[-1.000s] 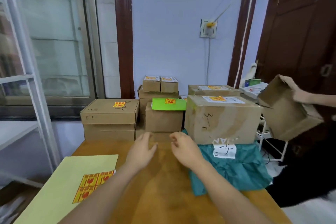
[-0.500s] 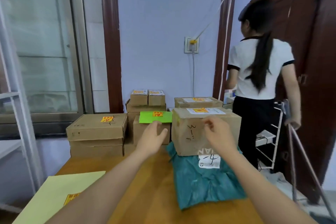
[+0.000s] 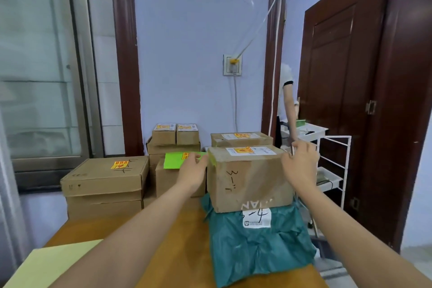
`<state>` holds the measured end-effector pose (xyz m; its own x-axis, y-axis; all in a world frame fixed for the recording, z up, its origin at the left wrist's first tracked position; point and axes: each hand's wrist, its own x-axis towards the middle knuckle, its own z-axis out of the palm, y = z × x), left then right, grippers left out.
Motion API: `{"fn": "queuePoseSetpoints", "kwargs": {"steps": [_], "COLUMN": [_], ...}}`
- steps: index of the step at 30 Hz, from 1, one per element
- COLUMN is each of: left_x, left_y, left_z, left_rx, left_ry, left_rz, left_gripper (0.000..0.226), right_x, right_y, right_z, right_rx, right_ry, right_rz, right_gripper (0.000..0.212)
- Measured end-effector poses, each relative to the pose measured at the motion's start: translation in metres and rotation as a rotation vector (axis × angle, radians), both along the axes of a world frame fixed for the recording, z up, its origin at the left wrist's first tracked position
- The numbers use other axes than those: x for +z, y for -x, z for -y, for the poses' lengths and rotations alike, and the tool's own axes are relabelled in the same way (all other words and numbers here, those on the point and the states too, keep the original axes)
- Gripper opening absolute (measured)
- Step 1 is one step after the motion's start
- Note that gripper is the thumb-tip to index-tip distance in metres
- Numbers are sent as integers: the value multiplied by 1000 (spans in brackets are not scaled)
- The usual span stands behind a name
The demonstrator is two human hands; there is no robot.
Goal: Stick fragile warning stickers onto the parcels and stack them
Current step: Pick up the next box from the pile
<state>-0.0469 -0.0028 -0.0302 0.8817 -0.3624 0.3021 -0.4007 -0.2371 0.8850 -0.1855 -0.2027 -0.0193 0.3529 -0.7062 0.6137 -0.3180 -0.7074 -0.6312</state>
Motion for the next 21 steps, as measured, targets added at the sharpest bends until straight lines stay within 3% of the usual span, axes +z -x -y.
{"fn": "queuePoseSetpoints", "kwargs": {"steps": [5,13,21], "left_x": [10,4,-8], "left_y": [0,-1,-5], "left_z": [15,35,44], "left_rx": [-28,-127,-188], "left_ry": [44,169,417], "left_rz": [-58,-172,-359], "left_gripper": [47,52,47], "right_x": [-5,-13,-22], "right_y": [-9,-19,-22], "right_z": [9,9,27], "right_rx": [88,211,239], "right_ry": [-253,-640,-808], "right_rz": [-44,245,298], "right_gripper": [44,50,46]}}
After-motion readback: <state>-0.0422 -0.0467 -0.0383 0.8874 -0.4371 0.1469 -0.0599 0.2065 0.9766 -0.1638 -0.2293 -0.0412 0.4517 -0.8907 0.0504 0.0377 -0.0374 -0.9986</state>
